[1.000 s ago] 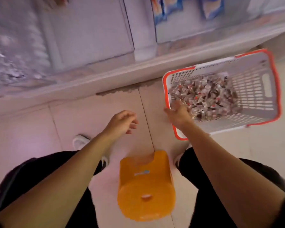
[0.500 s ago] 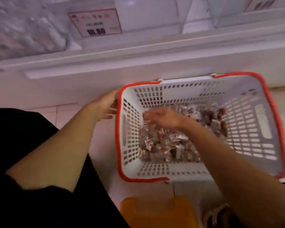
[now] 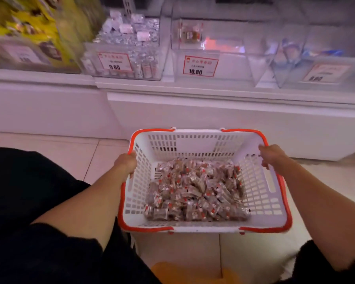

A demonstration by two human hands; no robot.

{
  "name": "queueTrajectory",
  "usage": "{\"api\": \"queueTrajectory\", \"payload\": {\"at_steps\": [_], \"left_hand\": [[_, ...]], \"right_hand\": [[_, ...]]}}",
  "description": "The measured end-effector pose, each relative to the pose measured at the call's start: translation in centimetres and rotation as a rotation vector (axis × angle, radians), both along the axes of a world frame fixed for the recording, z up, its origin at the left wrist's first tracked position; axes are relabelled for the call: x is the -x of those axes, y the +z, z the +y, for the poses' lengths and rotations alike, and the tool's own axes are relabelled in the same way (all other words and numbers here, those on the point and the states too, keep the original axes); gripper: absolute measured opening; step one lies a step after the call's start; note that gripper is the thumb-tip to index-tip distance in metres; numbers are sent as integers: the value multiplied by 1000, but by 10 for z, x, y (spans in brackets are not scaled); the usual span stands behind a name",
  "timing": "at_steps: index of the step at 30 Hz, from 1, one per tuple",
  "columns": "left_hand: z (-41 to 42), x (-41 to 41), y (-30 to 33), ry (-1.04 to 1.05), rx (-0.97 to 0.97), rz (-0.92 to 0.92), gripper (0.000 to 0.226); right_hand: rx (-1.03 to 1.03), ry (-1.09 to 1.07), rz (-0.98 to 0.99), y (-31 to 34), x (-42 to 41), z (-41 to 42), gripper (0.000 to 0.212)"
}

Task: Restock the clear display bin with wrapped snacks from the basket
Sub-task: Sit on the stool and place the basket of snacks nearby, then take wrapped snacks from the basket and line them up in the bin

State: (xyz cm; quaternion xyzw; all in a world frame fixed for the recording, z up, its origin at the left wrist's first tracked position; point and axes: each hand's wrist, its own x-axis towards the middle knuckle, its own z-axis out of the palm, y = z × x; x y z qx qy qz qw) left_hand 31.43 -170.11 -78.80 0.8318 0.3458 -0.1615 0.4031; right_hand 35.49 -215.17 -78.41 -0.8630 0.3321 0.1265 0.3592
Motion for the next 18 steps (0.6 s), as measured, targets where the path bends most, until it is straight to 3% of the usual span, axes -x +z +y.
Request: {"api": "queueTrajectory", "payload": {"at_steps": [7, 10, 12, 15, 17, 18], "left_hand": [[20, -23, -6, -165, -31, -92, 56], [14, -31, -1, -229, -73, -56, 55], [11, -39, 1, -254, -5, -49, 50], [3, -45, 15, -317, 84, 32, 41], [-9, -45, 37, -463, -41, 120, 53], [-18, -46, 55, -584, -184, 143, 59]], "right_hand": [[363, 97, 9, -13, 4, 18, 30], [274, 74, 38, -9, -1, 15, 26], [166, 75, 84, 1, -4, 9, 18], [-41, 138, 169, 30, -3, -1, 22], [12, 269, 274, 62, -4, 10, 29], [148, 406, 281, 79, -10, 18, 39]]}}
